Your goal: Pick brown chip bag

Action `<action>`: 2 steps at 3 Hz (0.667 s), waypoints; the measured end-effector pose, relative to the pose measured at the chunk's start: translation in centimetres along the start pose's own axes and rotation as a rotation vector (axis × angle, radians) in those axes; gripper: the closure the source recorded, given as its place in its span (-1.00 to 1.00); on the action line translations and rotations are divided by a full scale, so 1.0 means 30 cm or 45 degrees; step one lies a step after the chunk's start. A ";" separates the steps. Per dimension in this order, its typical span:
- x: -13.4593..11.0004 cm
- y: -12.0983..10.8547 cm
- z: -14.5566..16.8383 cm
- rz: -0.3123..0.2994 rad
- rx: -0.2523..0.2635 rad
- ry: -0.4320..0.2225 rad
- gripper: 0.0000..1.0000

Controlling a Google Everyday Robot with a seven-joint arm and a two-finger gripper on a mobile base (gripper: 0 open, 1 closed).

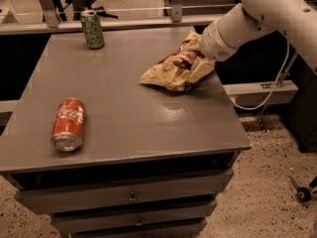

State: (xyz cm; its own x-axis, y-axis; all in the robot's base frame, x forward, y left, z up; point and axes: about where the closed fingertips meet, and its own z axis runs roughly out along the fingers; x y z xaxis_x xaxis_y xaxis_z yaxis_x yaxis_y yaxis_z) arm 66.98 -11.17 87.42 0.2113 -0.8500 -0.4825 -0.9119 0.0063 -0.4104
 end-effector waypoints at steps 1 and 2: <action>-0.162 -0.047 -0.114 -0.036 0.049 -0.025 0.92; -0.287 -0.078 -0.220 -0.040 0.098 -0.084 1.00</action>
Offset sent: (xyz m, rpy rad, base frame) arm -0.0339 0.0520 0.1635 0.1262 -0.1303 0.0101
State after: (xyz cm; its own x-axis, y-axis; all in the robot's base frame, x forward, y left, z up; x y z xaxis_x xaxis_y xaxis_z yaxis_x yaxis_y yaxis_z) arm 64.97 -7.33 97.64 0.2643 -0.8138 -0.5176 -0.8753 0.0229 -0.4830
